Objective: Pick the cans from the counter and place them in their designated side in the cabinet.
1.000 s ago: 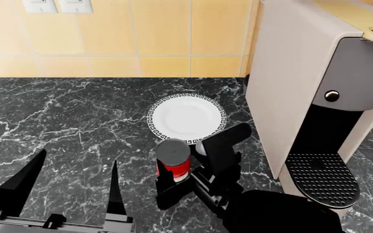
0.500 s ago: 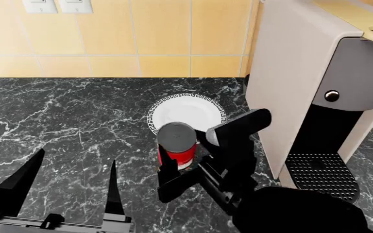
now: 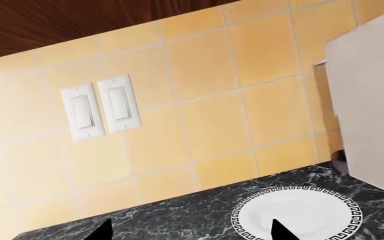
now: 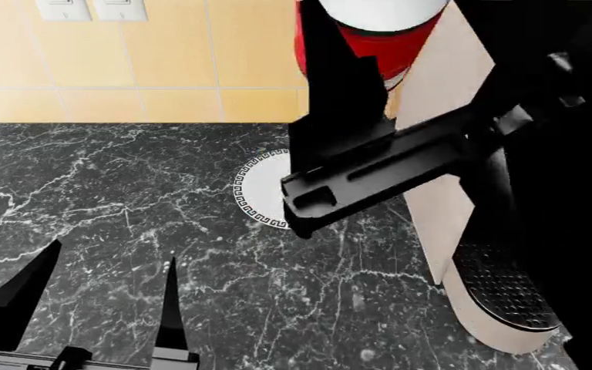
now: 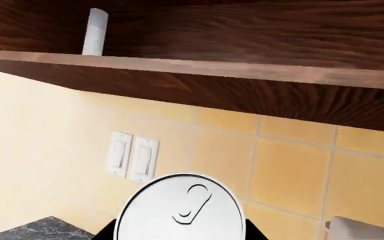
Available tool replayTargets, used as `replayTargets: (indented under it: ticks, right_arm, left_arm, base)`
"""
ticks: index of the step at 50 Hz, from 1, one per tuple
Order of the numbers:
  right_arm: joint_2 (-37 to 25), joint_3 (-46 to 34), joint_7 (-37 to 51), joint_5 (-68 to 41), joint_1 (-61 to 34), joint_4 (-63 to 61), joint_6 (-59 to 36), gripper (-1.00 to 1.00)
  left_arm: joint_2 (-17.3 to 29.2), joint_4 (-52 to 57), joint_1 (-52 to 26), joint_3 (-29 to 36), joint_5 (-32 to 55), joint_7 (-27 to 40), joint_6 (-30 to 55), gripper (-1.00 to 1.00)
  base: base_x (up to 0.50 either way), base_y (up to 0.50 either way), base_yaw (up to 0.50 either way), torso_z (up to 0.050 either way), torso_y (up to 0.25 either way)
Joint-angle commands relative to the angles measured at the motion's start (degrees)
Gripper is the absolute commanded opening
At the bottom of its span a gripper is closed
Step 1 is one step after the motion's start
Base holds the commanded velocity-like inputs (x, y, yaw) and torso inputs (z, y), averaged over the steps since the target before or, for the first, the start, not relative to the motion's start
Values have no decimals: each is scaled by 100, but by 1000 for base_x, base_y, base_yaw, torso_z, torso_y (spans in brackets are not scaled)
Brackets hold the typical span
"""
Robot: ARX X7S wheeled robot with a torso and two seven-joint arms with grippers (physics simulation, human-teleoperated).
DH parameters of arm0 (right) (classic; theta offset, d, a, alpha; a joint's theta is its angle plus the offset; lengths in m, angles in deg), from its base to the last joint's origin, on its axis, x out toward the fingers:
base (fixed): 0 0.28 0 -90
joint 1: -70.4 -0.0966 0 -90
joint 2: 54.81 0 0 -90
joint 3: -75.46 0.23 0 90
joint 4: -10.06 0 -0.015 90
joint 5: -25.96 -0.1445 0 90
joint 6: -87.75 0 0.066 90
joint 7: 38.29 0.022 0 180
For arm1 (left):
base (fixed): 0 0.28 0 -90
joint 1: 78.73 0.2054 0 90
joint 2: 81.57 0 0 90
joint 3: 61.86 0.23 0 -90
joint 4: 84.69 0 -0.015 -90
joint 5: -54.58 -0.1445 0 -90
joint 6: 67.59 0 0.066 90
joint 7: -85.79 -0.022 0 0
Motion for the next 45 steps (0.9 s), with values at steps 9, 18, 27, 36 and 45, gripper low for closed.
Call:
replayTargets:
  ticks: [9,18,27,36,45]
  right_arm:
    - [212,830,899,-1598,-3596,1356,-1466,-100]
    - [1035,2061,1357,-1484,-3604,2519,-3228,-100]
    - [1032,2287,648,-416,-3207,3038,-3818,-100]
    - [1244,2274,-696,1510,-2491,3569,-4014,-100]
    - [1678,2138,-1354,2242,-2295,4465,-3621,-100]
  left_arm:
    - [-69,0,-267,214,54,0,-23,100]
    - [-100,0,-284,261,37,0,-1,100]
    - [-289,0,-41,-63,148,0,280,100]
    - [-578,0,276,-544,369,0,705,100]
    - [-782,0,463,-895,588,0,999,100]
  base:
    - [0,0,0,0,0]
    - [0,0,0,0,0]
    - [0,0,0,0,0]
    - [0,0,0,0,0]
    - [0,0,0,0,0]
